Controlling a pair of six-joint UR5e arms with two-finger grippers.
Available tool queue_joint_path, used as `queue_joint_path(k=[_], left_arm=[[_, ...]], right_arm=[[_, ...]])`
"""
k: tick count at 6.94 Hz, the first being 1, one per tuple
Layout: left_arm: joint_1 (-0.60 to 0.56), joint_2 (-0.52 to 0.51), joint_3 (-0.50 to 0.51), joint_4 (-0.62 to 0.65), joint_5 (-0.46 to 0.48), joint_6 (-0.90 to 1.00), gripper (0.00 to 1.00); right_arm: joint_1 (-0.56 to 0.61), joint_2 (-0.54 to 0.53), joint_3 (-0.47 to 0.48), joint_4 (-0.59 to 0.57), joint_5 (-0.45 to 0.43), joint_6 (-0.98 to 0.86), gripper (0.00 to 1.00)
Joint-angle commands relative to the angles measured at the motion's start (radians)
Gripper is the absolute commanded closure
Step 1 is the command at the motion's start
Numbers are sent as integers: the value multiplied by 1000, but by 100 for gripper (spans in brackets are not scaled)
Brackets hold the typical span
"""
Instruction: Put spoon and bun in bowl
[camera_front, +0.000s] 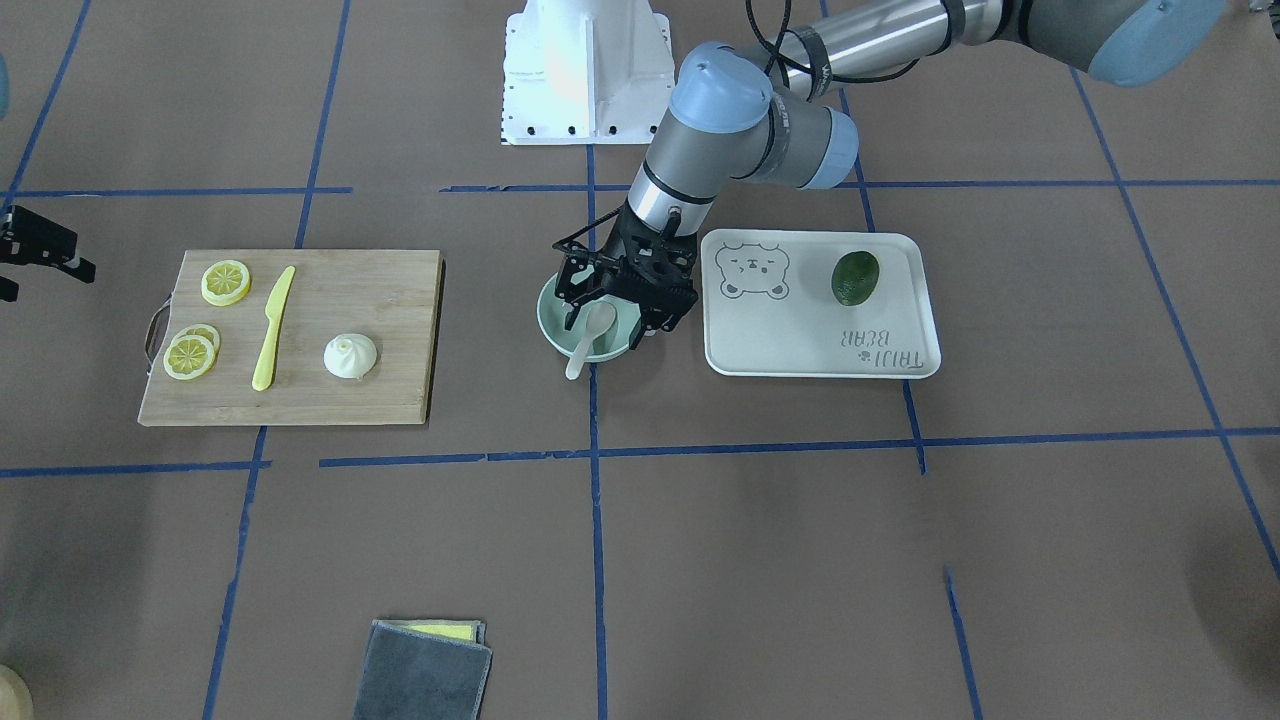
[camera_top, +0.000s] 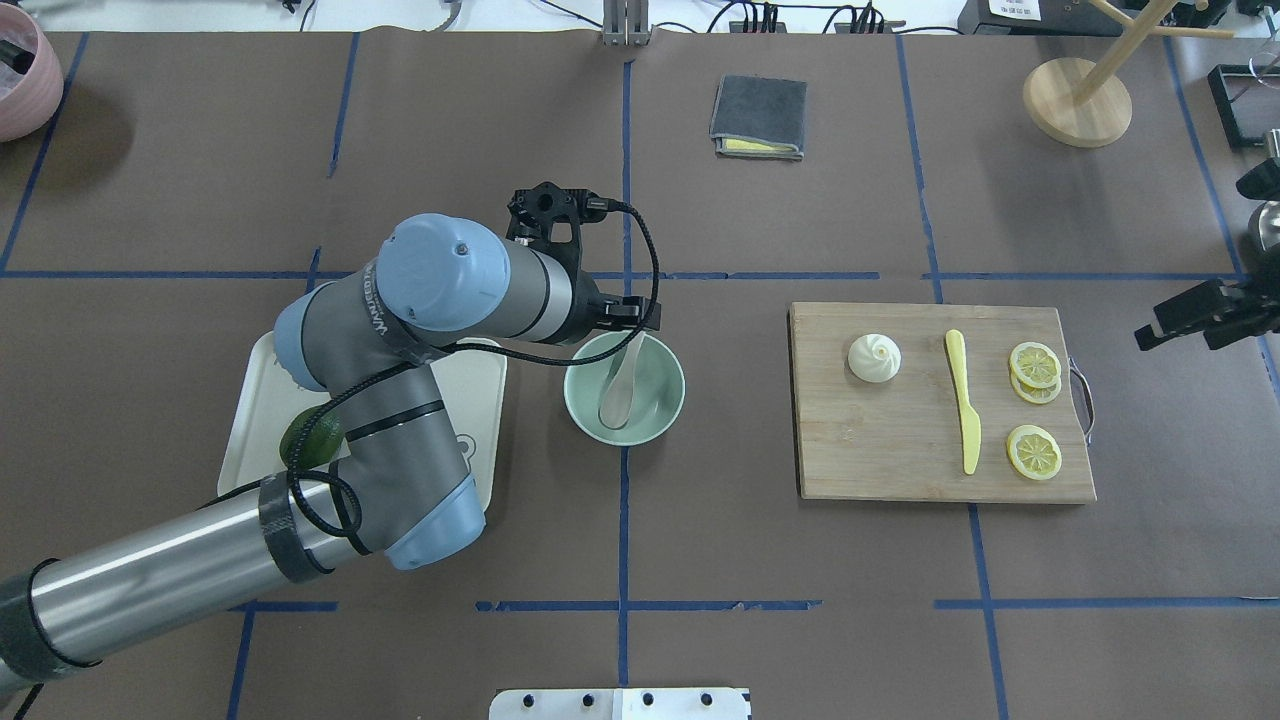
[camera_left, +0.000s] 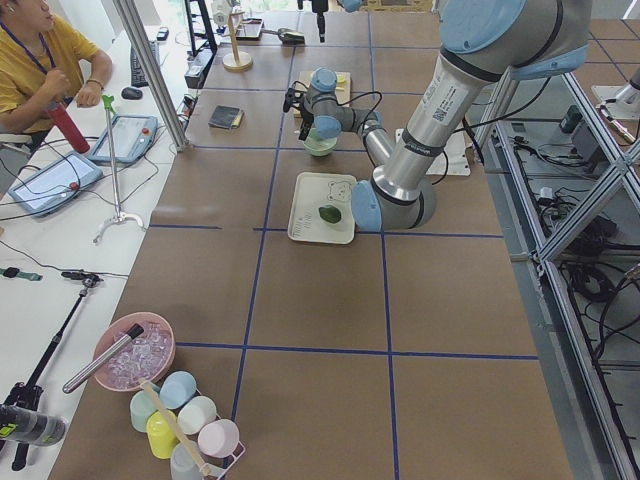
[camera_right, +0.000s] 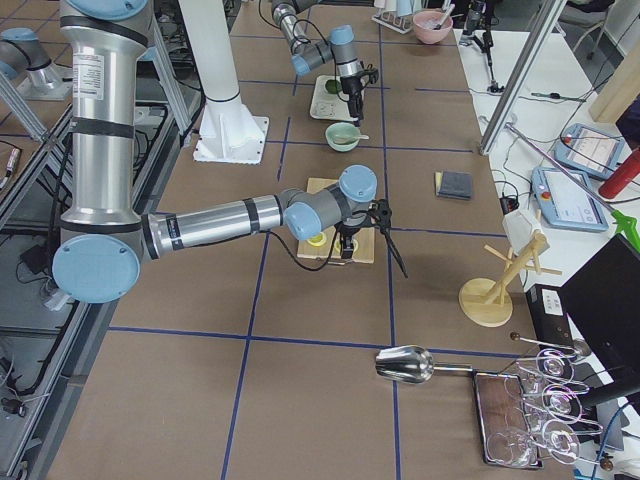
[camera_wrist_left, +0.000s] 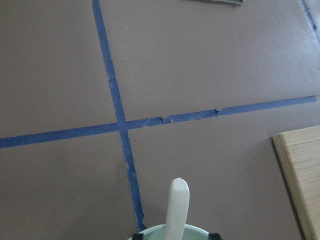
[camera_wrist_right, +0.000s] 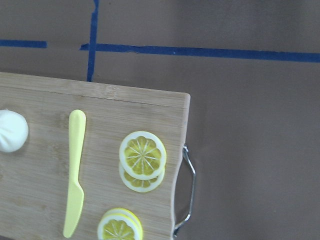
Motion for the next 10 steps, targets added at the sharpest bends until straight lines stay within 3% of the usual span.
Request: queue_joint_path(k=[1,2,4,6,10], left_arm=[[-72,137,-99,5,-4,46,1],[-122,157,-121,16,-42,192,1],[-141,231,-157,13,-76,210,1],[-137,231,-156,13,-73,200,1],[-137,234,-151,13,-68,194,1]], right_arm=[[-173,176,1,81,-117,418,0],[-268,228,4,81,-223,490,0],[-449,305,-32,68,-491,530,1],[-457,319,-95,71,-532,527,3],[-469,318,-120,68,-557,524,12]])
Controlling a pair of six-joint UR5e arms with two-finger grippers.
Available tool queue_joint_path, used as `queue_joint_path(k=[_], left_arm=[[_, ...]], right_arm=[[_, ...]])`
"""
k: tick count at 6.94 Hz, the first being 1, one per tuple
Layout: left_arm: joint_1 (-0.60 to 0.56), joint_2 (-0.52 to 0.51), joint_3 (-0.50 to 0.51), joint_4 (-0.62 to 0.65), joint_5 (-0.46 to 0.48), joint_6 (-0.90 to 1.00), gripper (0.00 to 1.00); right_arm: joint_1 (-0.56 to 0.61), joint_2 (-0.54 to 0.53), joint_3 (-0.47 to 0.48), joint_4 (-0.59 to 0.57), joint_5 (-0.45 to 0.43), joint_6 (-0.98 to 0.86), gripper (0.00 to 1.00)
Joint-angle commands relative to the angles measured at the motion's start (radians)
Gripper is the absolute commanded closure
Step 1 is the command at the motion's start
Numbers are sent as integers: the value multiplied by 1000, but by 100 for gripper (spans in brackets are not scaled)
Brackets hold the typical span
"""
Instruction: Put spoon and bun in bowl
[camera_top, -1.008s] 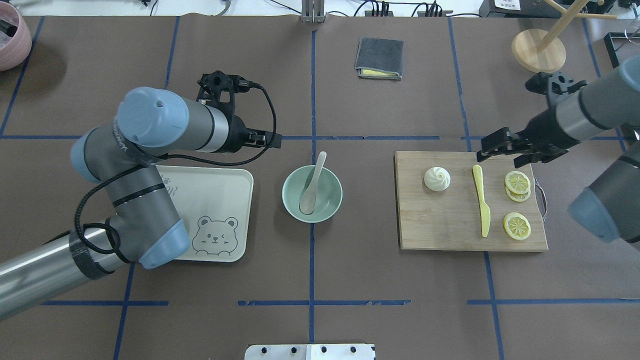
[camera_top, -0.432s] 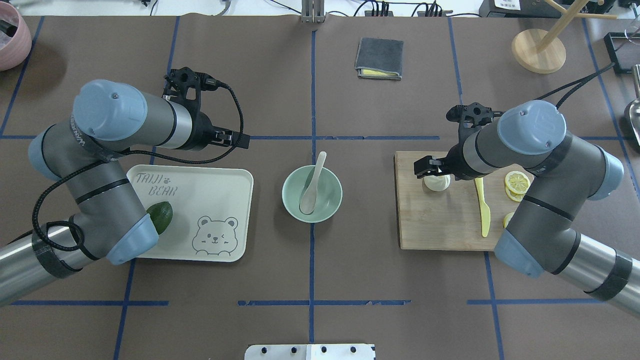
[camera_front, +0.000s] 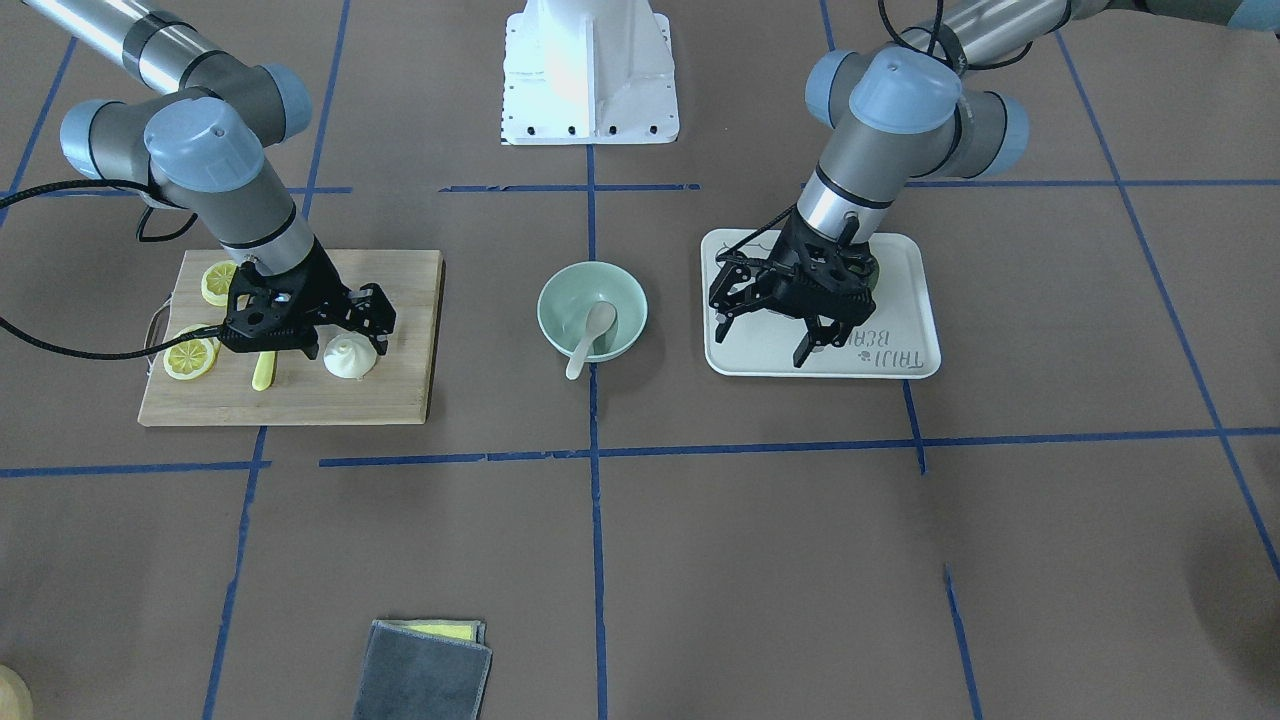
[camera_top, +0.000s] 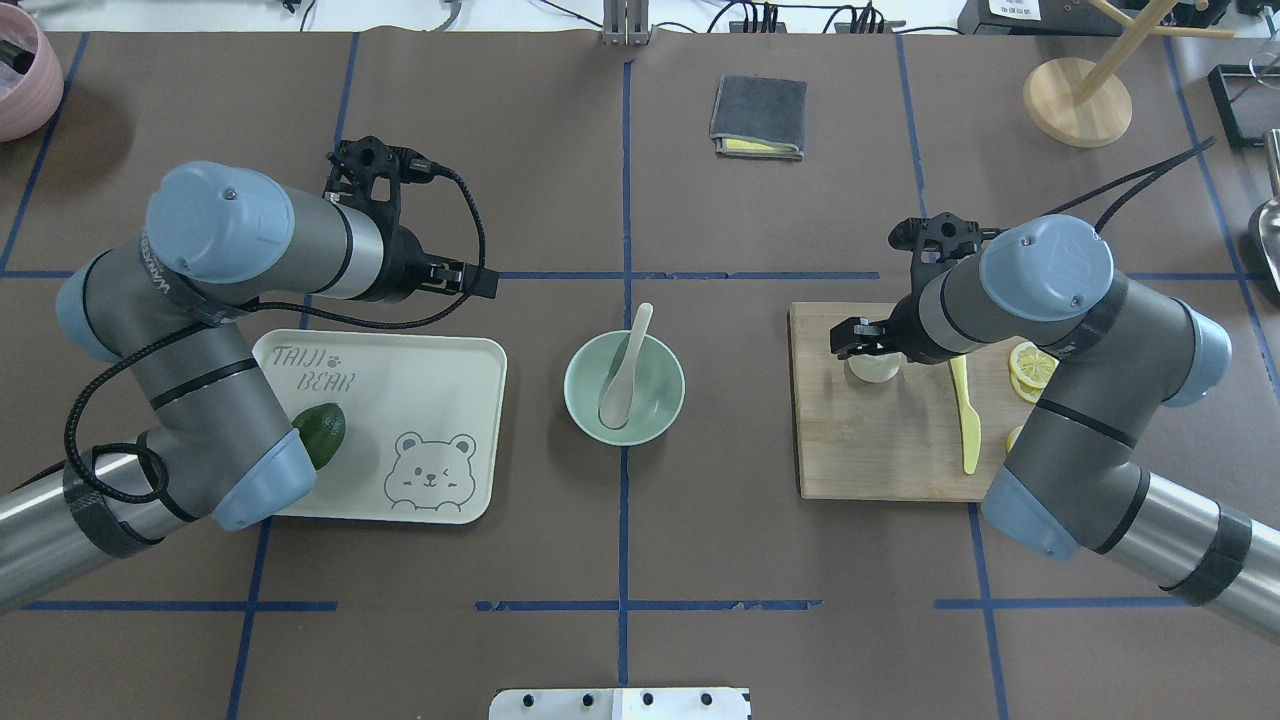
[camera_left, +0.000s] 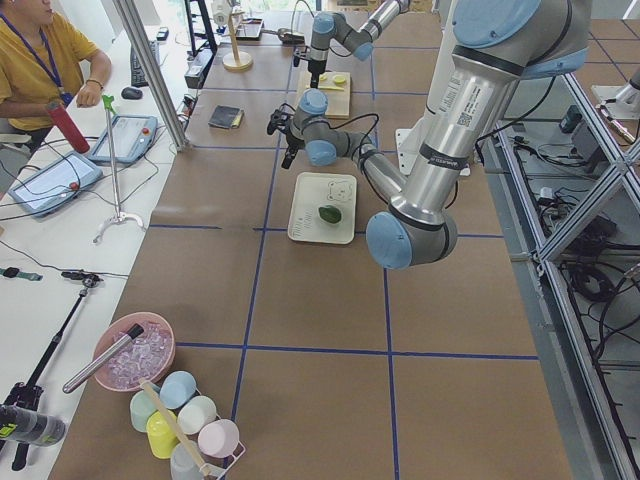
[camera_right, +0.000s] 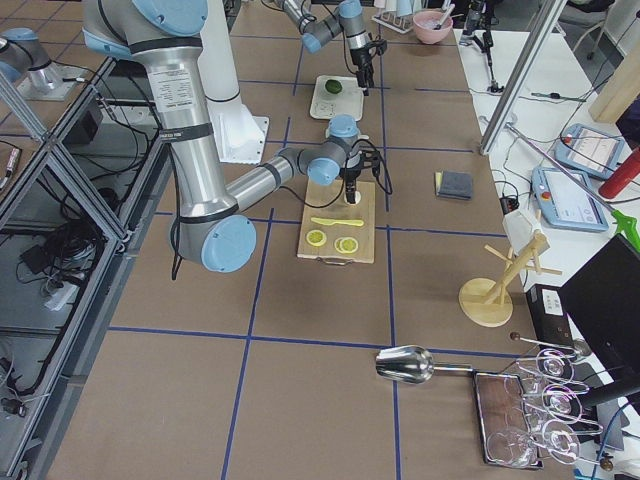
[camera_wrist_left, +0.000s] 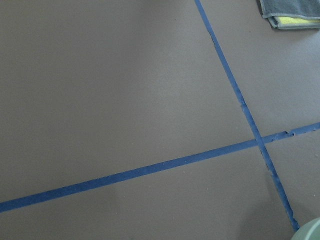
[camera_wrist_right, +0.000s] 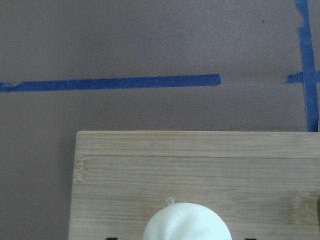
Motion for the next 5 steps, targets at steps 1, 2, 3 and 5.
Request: queue_joint_path(k=[1,2,3,5], left_arm=[[-1,4,7,0,0,-1,1],[-1,4,5,0,0,-1,1],[-1,4,2,0,0,-1,1],[-1,5,-1,-2,0,1,1]], right_arm=[[-6,2,-12,0,-2,-2,12],[-8,0,-12,0,-2,-2,19],[-6,0,-12,0,-2,-1,43],[-5,0,-6,0,0,2,82]])
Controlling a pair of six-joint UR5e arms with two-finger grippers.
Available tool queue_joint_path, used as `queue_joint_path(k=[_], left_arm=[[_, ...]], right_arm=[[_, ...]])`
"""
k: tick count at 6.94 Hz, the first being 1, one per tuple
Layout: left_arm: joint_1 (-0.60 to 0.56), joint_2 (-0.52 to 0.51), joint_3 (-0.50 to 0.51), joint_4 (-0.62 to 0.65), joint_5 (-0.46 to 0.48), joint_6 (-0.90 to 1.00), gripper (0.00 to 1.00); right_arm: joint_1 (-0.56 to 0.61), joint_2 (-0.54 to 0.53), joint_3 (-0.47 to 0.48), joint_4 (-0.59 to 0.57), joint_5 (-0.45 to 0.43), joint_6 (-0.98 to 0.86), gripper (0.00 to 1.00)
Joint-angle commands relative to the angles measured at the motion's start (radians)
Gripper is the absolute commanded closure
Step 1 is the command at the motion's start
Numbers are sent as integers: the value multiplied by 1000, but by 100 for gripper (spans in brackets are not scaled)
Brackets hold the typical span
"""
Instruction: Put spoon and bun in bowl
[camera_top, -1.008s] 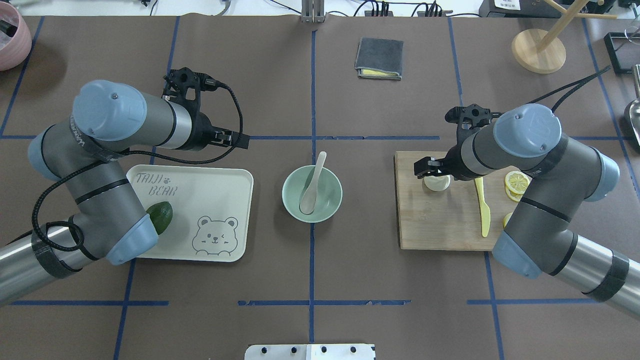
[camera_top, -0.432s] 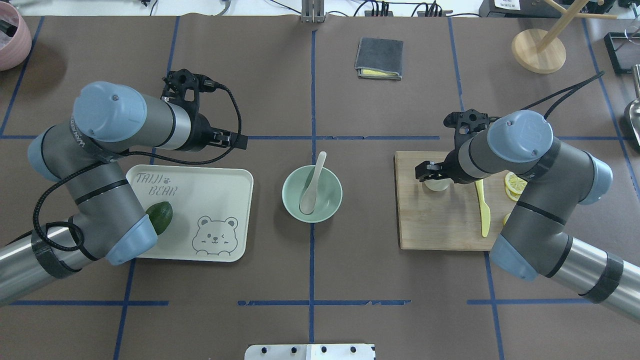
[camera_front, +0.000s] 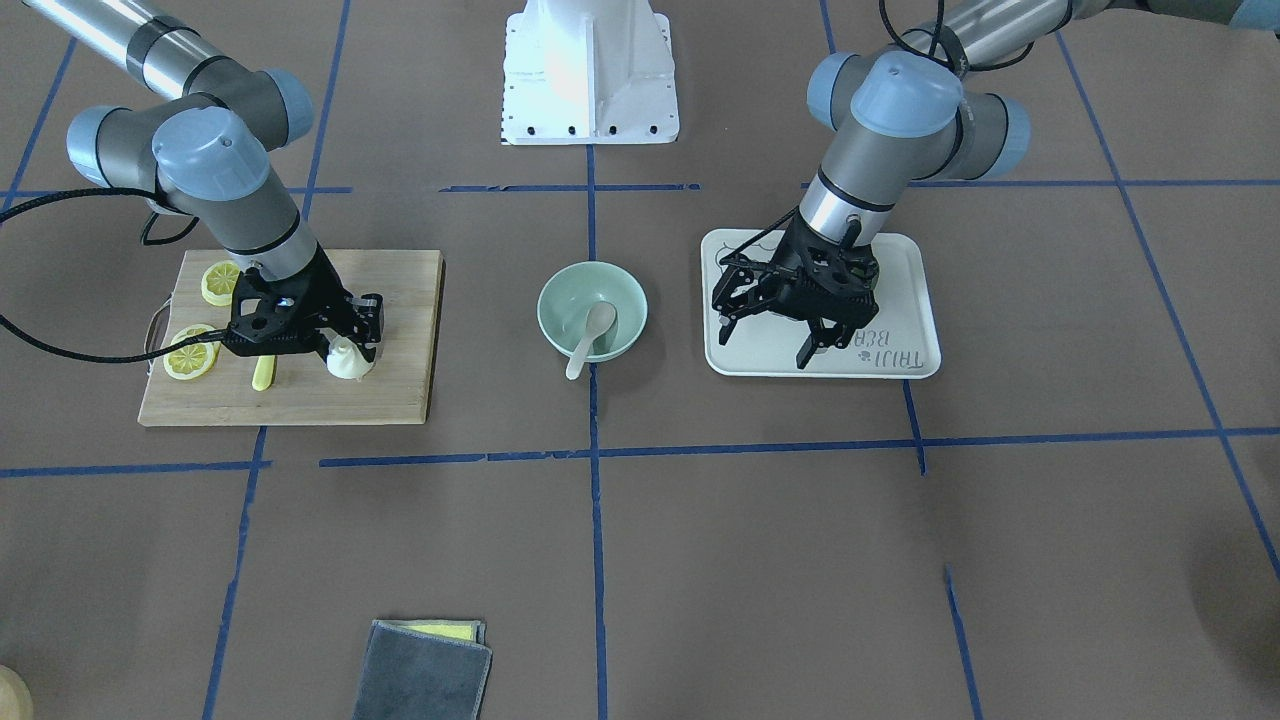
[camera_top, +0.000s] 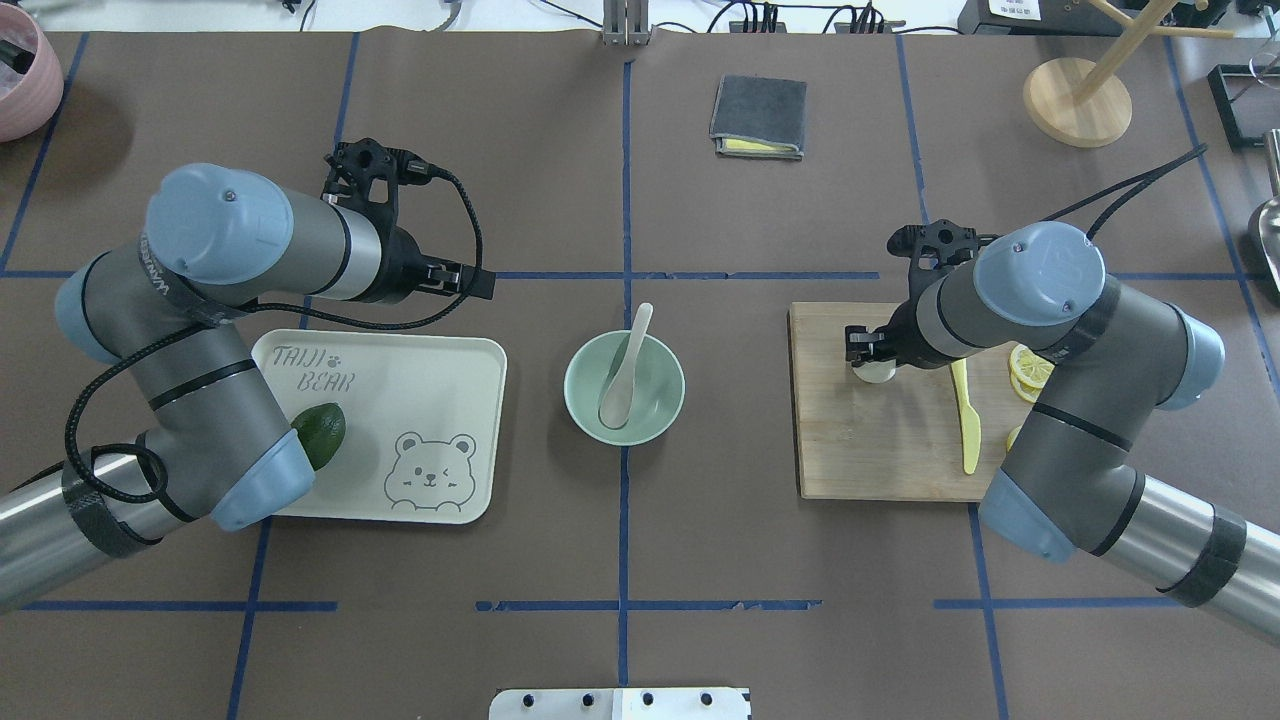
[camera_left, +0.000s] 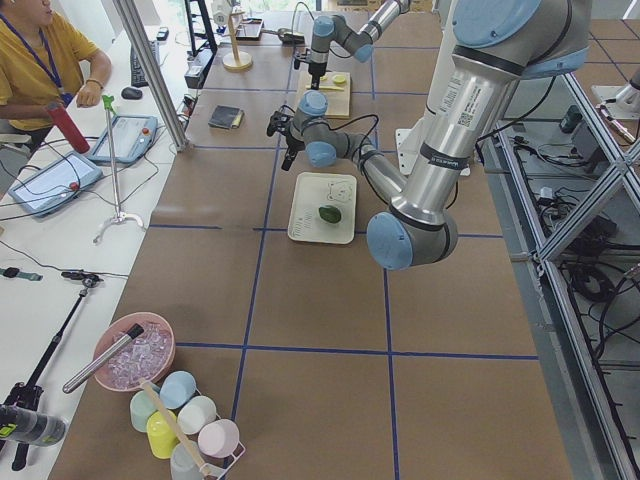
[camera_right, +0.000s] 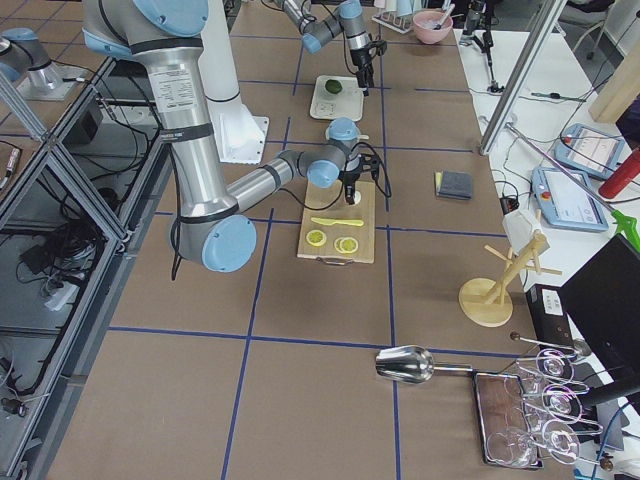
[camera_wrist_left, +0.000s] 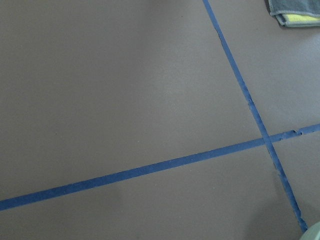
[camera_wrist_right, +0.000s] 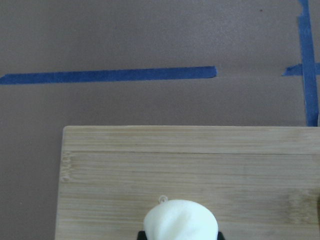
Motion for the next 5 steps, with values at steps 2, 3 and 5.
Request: queue_joint_path(k=[2,3,5], left_arm=[[-3,1,-13,-1,0,1,1],[-11,6,-48,1,0,3,1],[-13,50,-100,3,-2,4,1]], right_arm=[[1,38,23,0,3,3,81],[-2,96,20,-41,3,40,80],[-62,274,3,-138,0,229,75]])
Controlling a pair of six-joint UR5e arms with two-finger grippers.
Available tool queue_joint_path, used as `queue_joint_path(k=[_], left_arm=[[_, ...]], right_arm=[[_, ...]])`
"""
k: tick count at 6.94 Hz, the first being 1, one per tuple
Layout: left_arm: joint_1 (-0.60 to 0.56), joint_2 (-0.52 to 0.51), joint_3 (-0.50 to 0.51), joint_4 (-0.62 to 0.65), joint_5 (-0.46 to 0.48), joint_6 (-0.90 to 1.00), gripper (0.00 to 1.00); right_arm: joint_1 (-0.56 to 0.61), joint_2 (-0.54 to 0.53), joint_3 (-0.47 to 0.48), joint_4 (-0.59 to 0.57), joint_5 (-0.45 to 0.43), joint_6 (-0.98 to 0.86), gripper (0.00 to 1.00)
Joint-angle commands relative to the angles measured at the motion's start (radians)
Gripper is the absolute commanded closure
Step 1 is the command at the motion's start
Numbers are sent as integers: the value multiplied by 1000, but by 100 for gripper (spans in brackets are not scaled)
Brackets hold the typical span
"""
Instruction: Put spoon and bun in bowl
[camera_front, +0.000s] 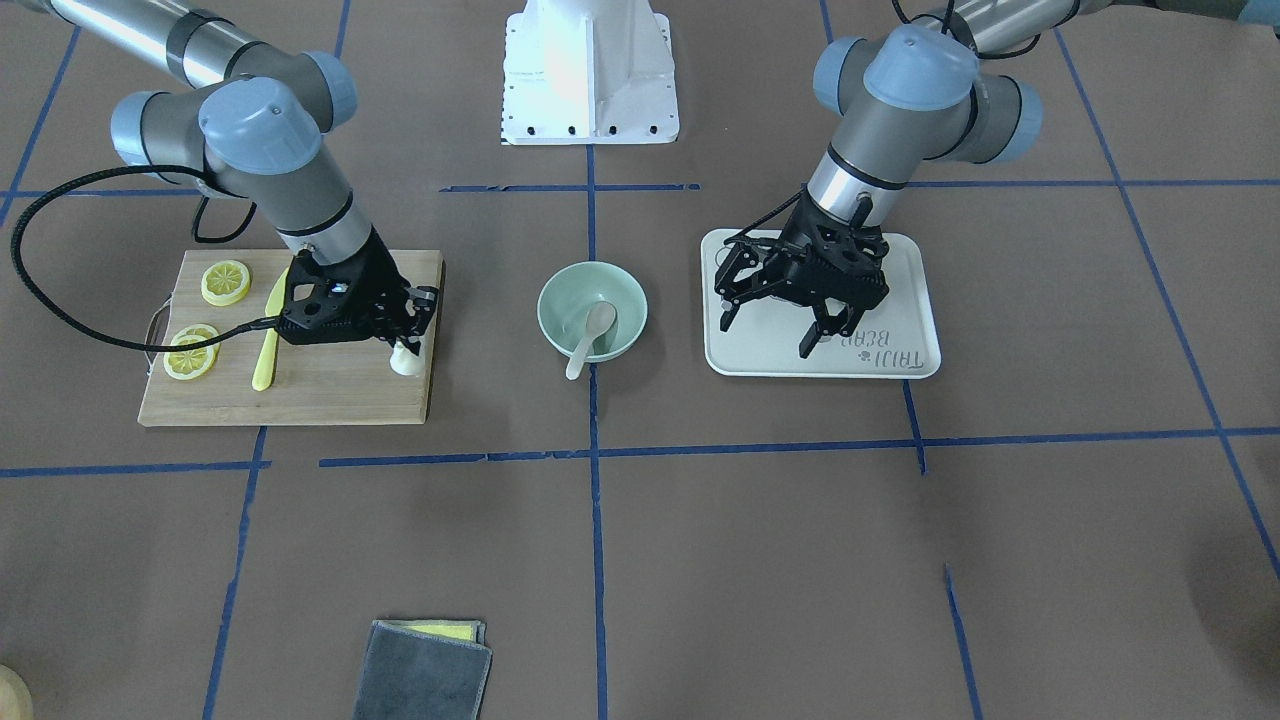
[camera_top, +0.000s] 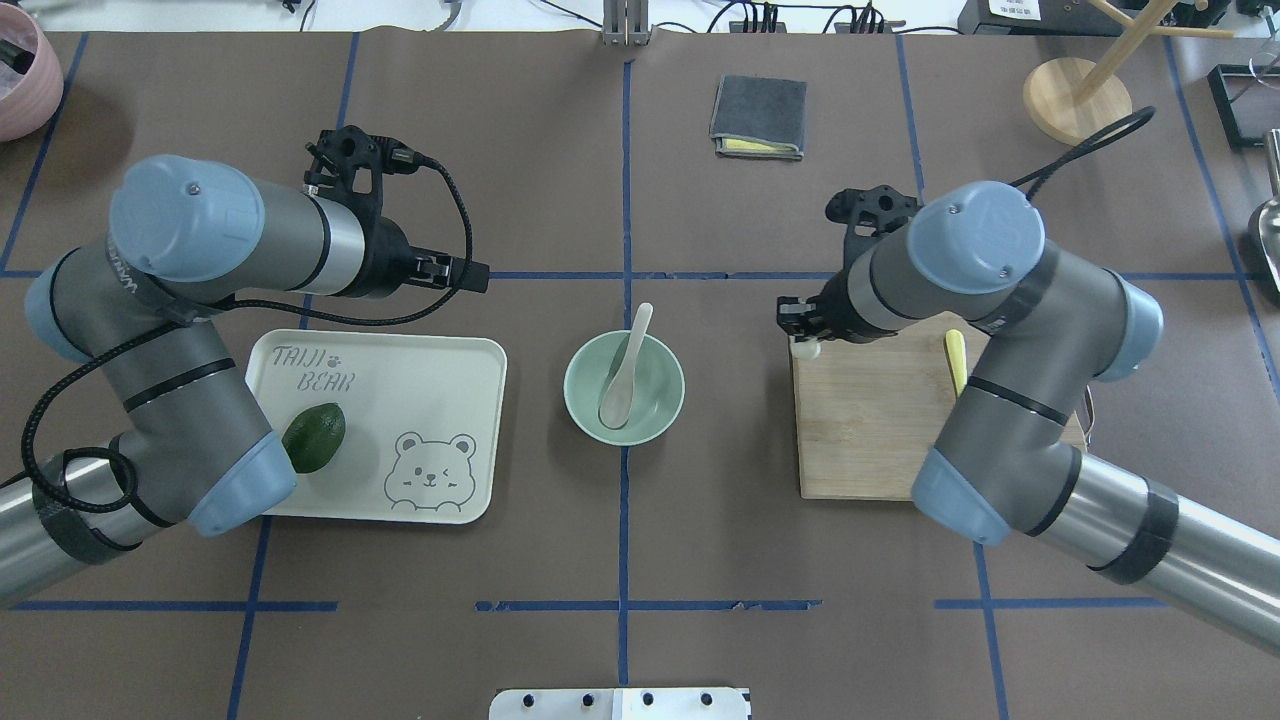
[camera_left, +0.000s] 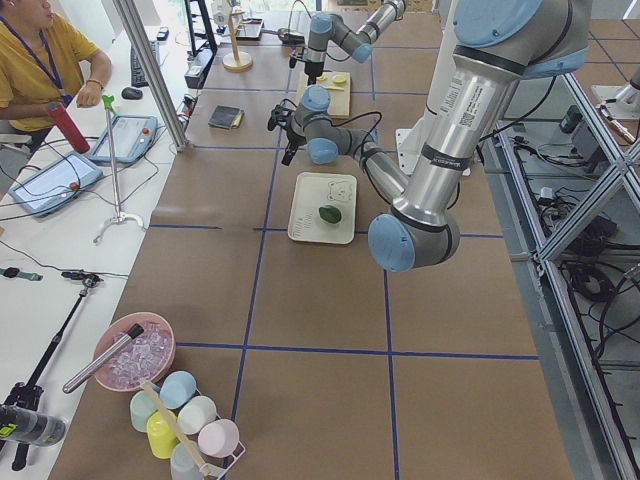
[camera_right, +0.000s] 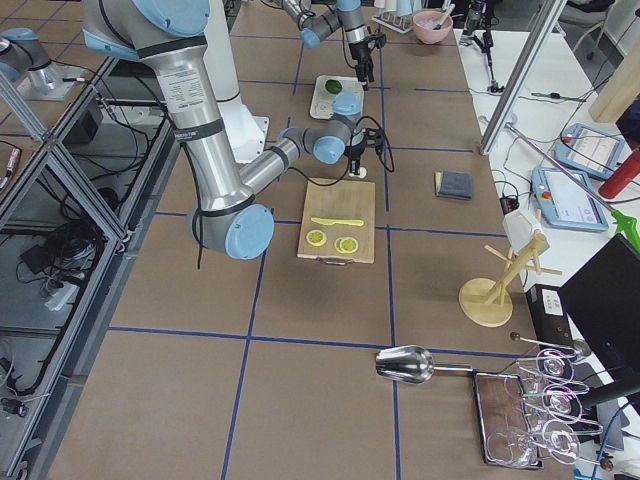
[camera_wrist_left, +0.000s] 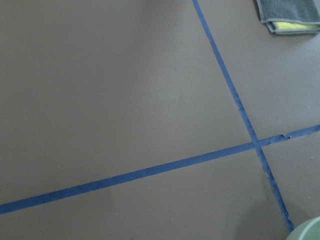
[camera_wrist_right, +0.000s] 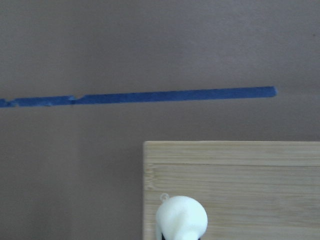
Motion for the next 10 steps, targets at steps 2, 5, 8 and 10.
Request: queue_joint_path(k=[2,5,8,10], left_arm=[[-1,27,-35,1,-1,0,1],[-1,27,-33,1,3,-3,1],[-7,41,-36,1,3,4,1],[-21,94,-56,-4,-4,18,1]], right_arm=[[-116,190,-26,-41,-59,240,69],[-163,206,-39,-35,-119,277,22],[-166,212,-41,-32,-125,279,0],[-136,189,-14,-36,-113,268,0]])
